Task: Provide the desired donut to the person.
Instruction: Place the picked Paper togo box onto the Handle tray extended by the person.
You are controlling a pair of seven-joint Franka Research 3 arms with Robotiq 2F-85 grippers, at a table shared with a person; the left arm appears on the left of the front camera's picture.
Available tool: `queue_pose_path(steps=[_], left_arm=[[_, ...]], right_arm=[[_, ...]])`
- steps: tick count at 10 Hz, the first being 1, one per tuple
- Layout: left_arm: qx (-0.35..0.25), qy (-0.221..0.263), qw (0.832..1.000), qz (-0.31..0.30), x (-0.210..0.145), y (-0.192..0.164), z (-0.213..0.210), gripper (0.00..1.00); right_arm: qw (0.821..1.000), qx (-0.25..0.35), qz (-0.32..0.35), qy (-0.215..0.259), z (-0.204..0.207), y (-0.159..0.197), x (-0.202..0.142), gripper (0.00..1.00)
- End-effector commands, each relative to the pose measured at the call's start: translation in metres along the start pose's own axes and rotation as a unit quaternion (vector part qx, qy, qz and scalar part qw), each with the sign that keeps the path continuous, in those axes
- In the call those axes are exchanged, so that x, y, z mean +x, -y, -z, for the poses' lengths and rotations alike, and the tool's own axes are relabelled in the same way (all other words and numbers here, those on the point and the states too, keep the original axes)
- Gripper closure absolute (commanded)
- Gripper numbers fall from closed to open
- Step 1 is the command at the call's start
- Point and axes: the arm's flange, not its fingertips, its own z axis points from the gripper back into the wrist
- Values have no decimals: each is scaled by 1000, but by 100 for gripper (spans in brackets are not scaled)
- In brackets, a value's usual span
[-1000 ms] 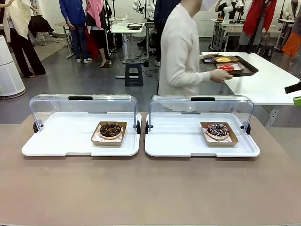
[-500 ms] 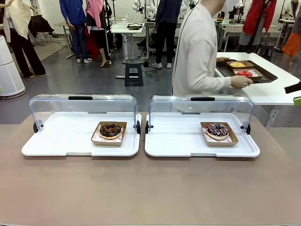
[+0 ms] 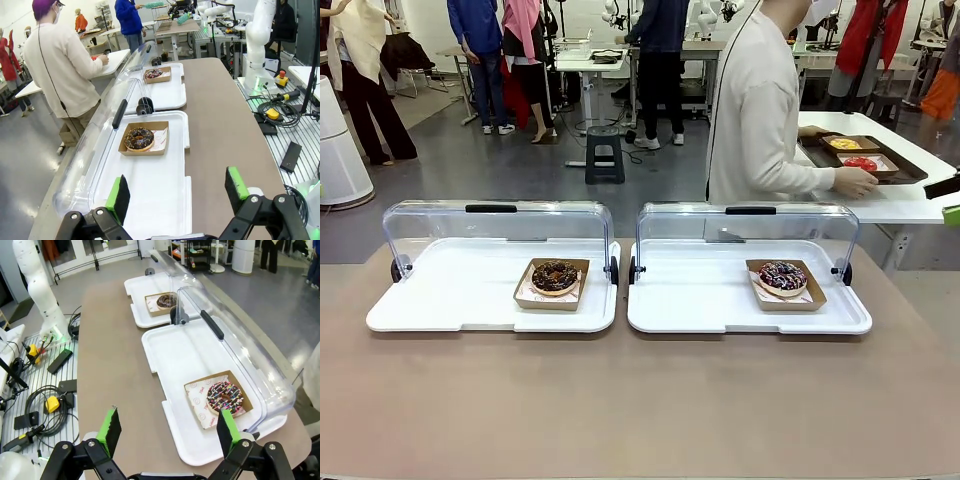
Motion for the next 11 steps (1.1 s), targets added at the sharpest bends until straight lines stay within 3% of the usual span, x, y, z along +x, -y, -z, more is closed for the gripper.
queue_pose_path(steps=[1, 11], left_arm=[[1, 1, 1000, 3, 2, 2, 0, 0], [1, 1, 1000, 3, 2, 2, 0, 0]], right_arm=[[1000, 3, 2, 1, -1, -2, 1, 0], [1000, 3, 2, 1, -1, -2, 1, 0]])
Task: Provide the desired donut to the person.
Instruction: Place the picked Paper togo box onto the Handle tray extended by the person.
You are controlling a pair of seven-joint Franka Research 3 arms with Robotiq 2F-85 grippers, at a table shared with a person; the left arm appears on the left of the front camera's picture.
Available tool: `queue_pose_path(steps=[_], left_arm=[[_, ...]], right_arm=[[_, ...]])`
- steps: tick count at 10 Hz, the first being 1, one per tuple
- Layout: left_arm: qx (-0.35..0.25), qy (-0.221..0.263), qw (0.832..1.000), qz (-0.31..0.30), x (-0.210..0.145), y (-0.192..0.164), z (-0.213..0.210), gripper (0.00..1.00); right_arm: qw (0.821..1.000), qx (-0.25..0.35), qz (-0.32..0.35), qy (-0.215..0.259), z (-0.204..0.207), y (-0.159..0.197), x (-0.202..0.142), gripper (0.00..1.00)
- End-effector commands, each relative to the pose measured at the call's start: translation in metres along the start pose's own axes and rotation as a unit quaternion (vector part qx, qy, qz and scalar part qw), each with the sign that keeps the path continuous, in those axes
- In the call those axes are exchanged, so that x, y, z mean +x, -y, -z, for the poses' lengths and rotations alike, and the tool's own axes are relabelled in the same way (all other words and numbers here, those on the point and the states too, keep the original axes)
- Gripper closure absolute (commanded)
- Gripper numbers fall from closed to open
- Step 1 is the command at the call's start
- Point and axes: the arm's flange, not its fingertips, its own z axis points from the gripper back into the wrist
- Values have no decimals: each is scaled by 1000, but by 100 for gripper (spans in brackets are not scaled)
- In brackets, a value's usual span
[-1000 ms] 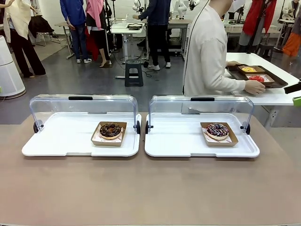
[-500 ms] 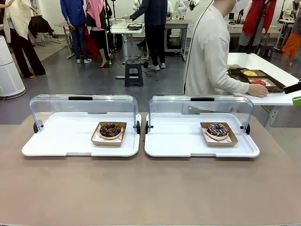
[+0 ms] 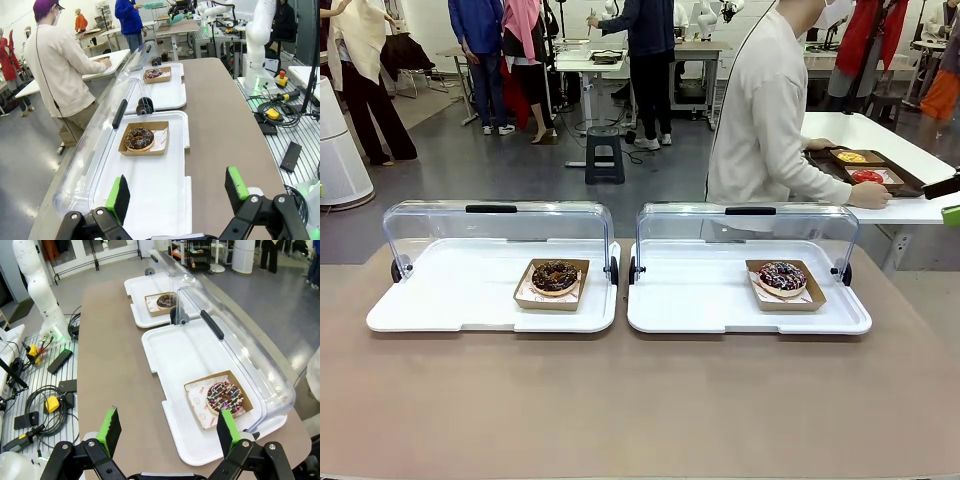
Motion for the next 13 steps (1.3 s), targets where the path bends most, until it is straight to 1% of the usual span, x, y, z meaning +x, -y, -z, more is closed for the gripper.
queue_pose_path(steps=[1, 13], left_arm=[[1, 1, 1000, 3, 2, 2, 0, 0], [1, 1, 1000, 3, 2, 2, 0, 0]], right_arm=[[1000, 3, 2, 1, -1, -2, 1, 0], [1000, 3, 2, 1, -1, -2, 1, 0]])
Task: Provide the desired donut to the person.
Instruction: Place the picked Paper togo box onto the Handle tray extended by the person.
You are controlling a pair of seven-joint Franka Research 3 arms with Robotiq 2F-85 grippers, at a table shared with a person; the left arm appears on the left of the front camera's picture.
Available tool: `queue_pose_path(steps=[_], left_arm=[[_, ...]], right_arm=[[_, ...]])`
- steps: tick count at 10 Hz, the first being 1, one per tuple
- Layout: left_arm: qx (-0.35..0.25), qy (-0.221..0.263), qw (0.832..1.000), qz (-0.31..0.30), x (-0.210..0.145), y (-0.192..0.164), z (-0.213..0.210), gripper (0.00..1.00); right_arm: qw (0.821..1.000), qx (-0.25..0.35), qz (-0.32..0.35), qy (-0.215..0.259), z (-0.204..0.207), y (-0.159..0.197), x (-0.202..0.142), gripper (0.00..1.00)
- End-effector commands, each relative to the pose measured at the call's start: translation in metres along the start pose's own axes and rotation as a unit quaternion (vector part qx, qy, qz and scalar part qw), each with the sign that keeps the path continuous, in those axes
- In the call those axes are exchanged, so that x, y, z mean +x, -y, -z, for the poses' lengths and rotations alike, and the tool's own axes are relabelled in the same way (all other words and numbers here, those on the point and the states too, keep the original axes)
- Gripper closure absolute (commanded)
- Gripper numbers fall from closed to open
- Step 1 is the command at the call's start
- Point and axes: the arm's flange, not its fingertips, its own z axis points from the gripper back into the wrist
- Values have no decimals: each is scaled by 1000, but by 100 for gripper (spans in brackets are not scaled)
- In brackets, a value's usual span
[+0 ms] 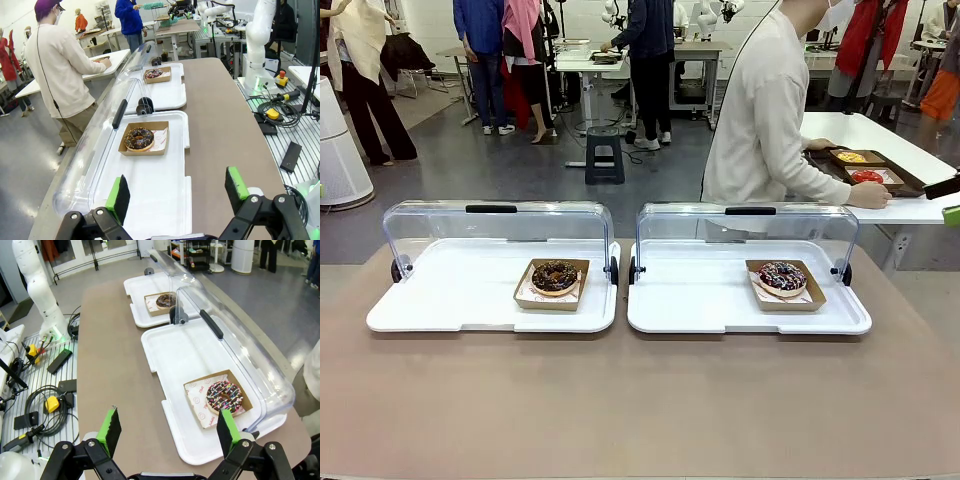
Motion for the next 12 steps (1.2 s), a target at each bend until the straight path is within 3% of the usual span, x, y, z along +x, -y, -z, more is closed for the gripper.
queue_pose_path(steps=[1, 12], left_arm=[[1, 1, 1000, 3, 2, 2, 0, 0], [1, 1, 1000, 3, 2, 2, 0, 0]], right_arm=[[1000, 5, 1, 1, 0, -2, 2, 0], [1000, 5, 1, 1, 0, -2, 2, 0]])
